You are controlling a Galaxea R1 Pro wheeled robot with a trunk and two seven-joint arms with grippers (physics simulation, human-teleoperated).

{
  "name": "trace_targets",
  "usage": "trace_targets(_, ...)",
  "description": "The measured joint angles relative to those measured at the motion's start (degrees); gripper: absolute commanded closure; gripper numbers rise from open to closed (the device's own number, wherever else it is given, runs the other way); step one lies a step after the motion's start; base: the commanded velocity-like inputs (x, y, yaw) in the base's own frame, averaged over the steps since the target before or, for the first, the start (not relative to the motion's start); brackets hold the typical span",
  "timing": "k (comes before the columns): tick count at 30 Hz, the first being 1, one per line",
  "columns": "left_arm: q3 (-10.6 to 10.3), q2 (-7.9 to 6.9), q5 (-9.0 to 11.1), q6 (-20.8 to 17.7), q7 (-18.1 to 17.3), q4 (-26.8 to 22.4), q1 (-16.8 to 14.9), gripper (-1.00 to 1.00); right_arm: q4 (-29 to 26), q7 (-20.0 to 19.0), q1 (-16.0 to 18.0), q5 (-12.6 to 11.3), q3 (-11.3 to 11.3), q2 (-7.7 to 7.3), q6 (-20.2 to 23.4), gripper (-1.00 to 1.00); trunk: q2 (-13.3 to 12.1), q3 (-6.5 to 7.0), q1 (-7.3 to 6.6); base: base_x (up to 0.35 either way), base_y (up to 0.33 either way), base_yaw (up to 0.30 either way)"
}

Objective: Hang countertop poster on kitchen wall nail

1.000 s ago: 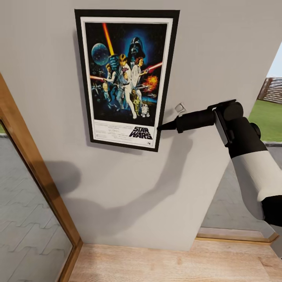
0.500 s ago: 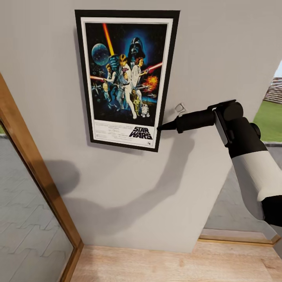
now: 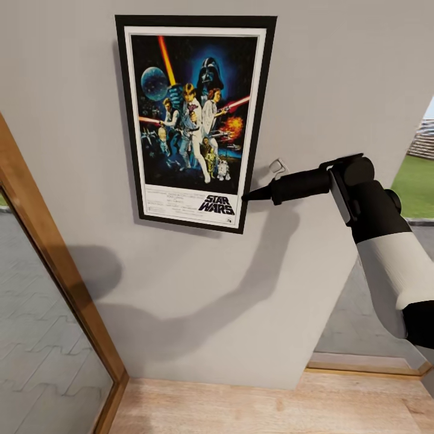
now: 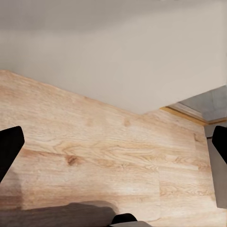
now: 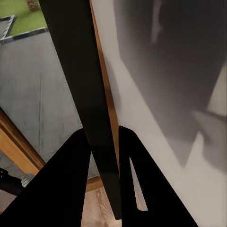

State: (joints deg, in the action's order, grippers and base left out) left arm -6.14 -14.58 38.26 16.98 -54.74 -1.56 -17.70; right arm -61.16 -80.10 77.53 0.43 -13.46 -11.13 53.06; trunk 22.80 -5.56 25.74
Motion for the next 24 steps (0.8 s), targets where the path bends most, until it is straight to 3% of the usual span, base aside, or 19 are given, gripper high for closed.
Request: trace_targets(24,0.0,0.0,0.0,0.0,0.0,0.0,0.0,-1.0,0.1,0.0,0.0,0.0,0.0,0.0,0.0,1.0,0.0,0.0,0.01,0.016,0.019,0.0)
